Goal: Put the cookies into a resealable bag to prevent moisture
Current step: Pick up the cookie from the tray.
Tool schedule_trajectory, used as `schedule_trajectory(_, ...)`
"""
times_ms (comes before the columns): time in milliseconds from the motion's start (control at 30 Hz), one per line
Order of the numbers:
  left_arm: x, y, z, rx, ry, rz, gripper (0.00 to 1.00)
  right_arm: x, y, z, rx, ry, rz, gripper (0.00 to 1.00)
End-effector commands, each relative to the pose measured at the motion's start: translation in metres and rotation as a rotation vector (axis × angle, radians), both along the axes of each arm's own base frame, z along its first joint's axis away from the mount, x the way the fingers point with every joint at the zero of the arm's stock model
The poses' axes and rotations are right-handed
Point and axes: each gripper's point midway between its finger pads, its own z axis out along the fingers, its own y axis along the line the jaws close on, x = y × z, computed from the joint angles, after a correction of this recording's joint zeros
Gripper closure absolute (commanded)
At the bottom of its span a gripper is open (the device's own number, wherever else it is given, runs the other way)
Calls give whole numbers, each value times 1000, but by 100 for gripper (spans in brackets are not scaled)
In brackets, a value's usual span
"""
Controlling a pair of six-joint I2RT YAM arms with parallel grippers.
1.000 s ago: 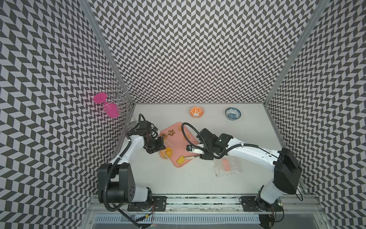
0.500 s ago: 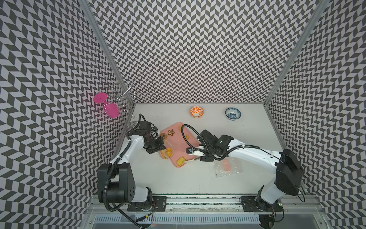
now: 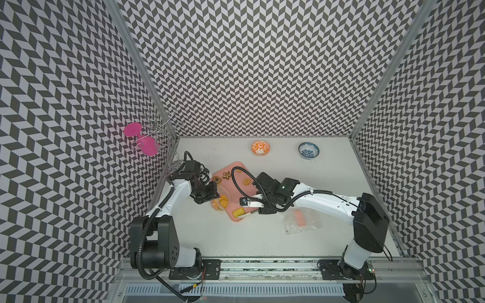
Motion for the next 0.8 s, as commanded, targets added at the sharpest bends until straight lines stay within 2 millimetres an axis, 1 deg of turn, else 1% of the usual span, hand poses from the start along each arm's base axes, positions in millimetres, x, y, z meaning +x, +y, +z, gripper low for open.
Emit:
schedule_trajectory(0, 4, -2, 4, -16, -30, -16, 100, 10, 15, 7, 35, -28, -11, 50)
schedule_trajectory(133, 2, -2, 3, -16, -28, -17, 100, 10, 17, 6, 46, 1, -19, 54)
schedule_trajectory(300, 2, -2, 2, -14, -29, -16, 100, 7, 7, -4, 12, 27, -29, 58)
schedule_trajectory(400, 2, -2, 2, -16, -28, -16, 100, 9, 5, -5, 5, 28, -42, 64)
schedule_trajectory(467, 1, -2, 2, -16, -29, -17, 100, 11, 5, 0, 17, 22, -55, 68)
schedule_trajectory(600, 1, -2, 3, -14, -31, -18, 100, 17, 0, 15, 63, 6, -96, 69)
schedule_trajectory(767, 2, -3, 3, -19, -28, -17, 100, 26, -11, 47, 195, 1, -173, 69)
